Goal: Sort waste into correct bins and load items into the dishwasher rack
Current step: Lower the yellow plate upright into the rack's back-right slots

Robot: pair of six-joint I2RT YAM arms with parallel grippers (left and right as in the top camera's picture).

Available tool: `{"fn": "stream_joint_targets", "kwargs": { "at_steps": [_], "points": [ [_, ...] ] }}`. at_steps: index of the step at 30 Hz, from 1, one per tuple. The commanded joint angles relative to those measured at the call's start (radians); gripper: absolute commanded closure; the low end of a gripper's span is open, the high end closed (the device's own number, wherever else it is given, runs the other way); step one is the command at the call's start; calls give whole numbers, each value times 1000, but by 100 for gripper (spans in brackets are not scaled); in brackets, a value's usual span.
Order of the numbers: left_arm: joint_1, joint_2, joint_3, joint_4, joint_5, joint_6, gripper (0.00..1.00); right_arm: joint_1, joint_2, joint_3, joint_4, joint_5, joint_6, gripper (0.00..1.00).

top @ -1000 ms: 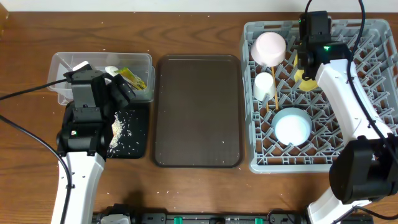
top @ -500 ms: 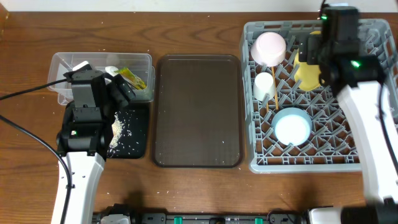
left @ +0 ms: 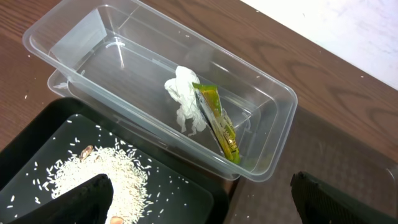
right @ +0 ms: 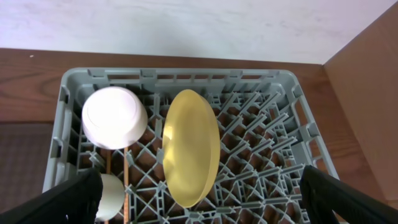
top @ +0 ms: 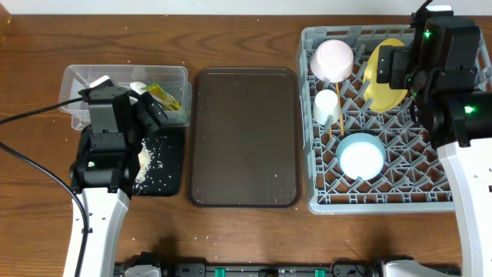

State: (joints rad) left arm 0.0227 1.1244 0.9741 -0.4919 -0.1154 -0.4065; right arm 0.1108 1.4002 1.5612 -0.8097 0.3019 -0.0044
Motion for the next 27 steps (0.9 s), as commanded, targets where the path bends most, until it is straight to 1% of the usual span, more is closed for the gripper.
{"fn": "stream_joint_targets", "kwargs": {
  "at_steps": [1, 27],
  "points": [
    [3, 0, 13, -1, -9, 13, 6, 3, -2, 9, -6, -8, 3, 1],
    [3, 0, 13, -1, -9, 13, 6, 3, -10, 6, -34, -8, 3, 1]
  ]
}}
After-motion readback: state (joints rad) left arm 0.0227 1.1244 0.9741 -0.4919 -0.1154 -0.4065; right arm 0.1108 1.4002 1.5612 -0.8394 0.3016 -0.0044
